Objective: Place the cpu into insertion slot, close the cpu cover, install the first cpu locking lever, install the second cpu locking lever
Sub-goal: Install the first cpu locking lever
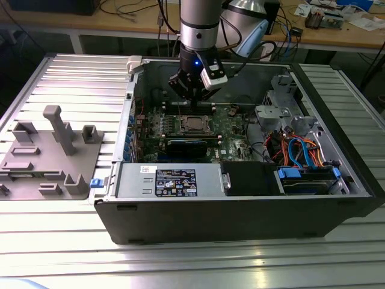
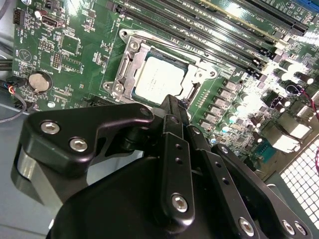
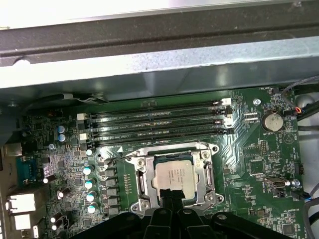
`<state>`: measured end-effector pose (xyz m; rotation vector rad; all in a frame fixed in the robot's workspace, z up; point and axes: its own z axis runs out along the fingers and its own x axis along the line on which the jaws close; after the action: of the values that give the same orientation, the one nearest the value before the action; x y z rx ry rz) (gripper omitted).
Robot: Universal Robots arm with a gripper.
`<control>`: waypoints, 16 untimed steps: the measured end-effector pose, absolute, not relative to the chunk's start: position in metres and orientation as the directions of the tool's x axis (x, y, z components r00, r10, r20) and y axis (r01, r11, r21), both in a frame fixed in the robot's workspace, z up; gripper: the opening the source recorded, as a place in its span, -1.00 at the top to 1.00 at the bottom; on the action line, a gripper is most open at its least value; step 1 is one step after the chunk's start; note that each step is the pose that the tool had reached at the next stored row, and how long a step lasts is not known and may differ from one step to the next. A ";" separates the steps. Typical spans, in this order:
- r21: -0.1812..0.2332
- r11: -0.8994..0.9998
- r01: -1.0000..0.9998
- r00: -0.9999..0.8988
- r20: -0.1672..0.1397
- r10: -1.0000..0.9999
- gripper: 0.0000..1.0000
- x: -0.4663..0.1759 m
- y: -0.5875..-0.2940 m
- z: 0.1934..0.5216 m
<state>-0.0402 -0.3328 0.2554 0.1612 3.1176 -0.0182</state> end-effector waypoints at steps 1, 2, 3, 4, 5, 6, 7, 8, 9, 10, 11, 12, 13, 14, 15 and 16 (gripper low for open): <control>-0.011 0.995 0.103 -0.994 -0.020 0.103 0.79 -0.040 -0.333 0.255; -0.011 0.995 0.103 -0.994 -0.020 0.103 0.79 -0.040 -0.333 0.255; -0.011 0.995 0.103 -0.994 -0.020 0.103 0.79 -0.040 -0.333 0.255; -0.011 0.995 0.103 -0.994 -0.020 0.103 0.79 -0.040 -0.333 0.255; -0.011 0.995 0.103 -0.994 -0.020 0.103 0.79 -0.040 -0.333 0.255; -0.011 0.995 0.103 -0.994 -0.020 0.103 0.79 -0.040 -0.333 0.255; -0.011 0.995 0.103 -0.994 -0.020 0.103 0.79 -0.040 -0.333 0.255; -0.011 0.995 0.103 -0.994 -0.020 0.103 0.79 -0.040 -0.333 0.255; -0.011 0.995 0.103 -0.994 -0.020 0.103 0.79 -0.041 -0.333 0.255; -0.011 0.995 0.103 -0.994 -0.020 0.103 0.79 -0.042 -0.333 0.255; -0.011 0.995 0.103 -0.994 -0.020 0.103 0.79 -0.042 -0.333 0.255; -0.011 0.995 0.103 -0.994 -0.020 0.103 0.79 -0.043 -0.333 0.255; -0.011 0.995 0.099 -0.995 -0.020 0.099 0.79 -0.045 -0.333 0.255; -0.011 0.996 0.084 -0.996 -0.020 0.083 0.79 -0.046 -0.333 0.255; -0.011 0.998 0.055 -0.998 -0.020 0.055 0.79 -0.046 -0.333 0.255; -0.011 1.000 0.029 -0.999 -0.020 0.029 0.79 -0.046 -0.333 0.255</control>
<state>-0.0458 -0.3329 0.2553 0.0453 3.1211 -0.0171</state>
